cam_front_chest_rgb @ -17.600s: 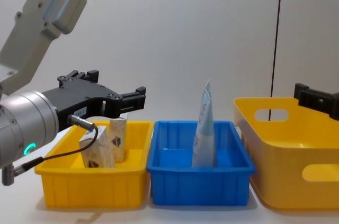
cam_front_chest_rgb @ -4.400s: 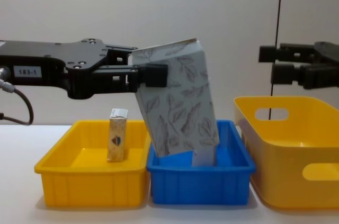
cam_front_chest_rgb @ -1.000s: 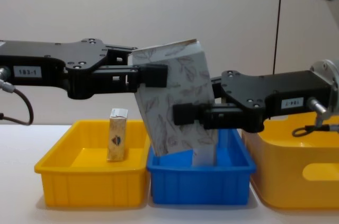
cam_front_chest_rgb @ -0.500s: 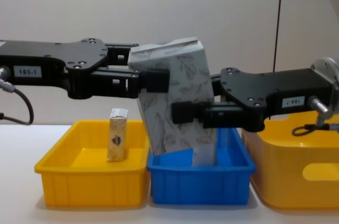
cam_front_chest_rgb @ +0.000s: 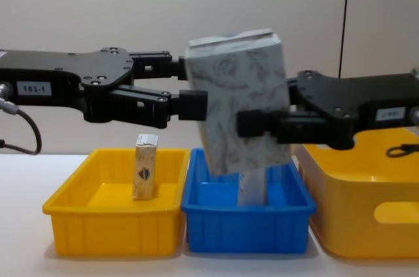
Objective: Bimanual collaborative sorting of washing and personal care products
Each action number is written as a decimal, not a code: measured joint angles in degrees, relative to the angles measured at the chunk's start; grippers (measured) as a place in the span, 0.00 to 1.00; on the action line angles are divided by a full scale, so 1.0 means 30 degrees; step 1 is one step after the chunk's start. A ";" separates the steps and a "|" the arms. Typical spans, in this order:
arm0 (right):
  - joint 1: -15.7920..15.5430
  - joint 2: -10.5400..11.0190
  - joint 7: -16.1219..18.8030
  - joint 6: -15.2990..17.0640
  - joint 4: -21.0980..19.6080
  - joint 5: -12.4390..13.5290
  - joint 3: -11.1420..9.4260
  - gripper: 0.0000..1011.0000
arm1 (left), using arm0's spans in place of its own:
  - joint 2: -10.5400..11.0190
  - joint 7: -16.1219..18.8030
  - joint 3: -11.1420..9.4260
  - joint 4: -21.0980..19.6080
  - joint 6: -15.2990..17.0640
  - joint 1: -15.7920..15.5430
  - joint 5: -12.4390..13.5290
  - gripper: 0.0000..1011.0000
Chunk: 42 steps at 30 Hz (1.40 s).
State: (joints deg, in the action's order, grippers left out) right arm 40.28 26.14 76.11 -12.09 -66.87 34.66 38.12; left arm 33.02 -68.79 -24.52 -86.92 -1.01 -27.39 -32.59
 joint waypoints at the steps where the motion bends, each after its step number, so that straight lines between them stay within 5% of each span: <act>1: -0.0076 0.0164 -0.0068 0.0008 -0.0131 0.0083 -0.0076 0.35 | 0.0000 0.0000 0.0000 -0.0001 0.0000 0.0001 0.0000 0.99; 17: -0.1335 0.2207 -0.1771 0.0075 -0.1746 0.0630 -0.1248 0.35 | 0.0000 0.0000 -0.0001 -0.0001 0.0000 0.0000 0.0000 0.99; 42: -0.3528 0.3704 -0.8025 -0.0032 -0.3082 -0.0515 -0.3022 0.35 | 0.0000 0.0000 0.0000 0.0000 0.0000 0.0001 0.0000 0.99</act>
State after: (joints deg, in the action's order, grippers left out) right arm 29.69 37.25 52.03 -12.19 -76.12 33.11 29.05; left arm 33.02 -68.79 -24.52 -86.92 -1.01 -27.39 -32.59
